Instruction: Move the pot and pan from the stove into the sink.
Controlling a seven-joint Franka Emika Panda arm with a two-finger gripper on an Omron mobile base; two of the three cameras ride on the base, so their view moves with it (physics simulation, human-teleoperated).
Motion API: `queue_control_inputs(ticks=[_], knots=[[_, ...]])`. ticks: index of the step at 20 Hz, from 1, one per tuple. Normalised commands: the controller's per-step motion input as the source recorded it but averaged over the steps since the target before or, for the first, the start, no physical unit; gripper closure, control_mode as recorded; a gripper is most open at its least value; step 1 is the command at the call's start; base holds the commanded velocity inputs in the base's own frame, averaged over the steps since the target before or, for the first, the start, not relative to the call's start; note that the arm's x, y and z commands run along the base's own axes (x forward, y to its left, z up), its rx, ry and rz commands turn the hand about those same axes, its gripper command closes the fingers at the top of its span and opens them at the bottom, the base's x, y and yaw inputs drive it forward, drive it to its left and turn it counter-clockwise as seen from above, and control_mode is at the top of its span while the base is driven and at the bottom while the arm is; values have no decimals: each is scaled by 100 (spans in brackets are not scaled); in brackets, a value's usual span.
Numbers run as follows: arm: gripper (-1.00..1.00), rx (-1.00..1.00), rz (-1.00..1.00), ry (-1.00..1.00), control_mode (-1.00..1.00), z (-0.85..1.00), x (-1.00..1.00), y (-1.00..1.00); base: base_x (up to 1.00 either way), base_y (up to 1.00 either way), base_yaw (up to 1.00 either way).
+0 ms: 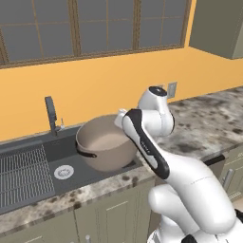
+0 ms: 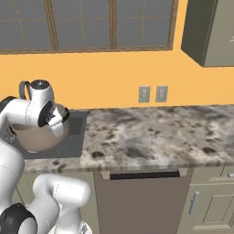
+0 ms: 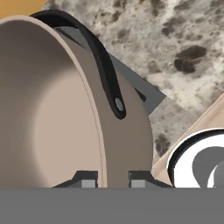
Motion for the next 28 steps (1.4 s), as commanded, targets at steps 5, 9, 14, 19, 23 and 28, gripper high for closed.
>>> queue_control_inputs(ticks=[5,9,14,19,23,28], knots=[[100,0,-6,0,-100,-1,12,12,0,0,0],[100,0,0,0,-100,-15,12,6,0,0,0],[100,0,0,0,-100,-32,37,26,0,0,0],[100,0,0,0,-100,-26,52,31,0,0,0],[100,0,0,0,-100,-29,55,33,0,0,0],[100,0,0,0,-100,-32,54,33,0,0,0]])
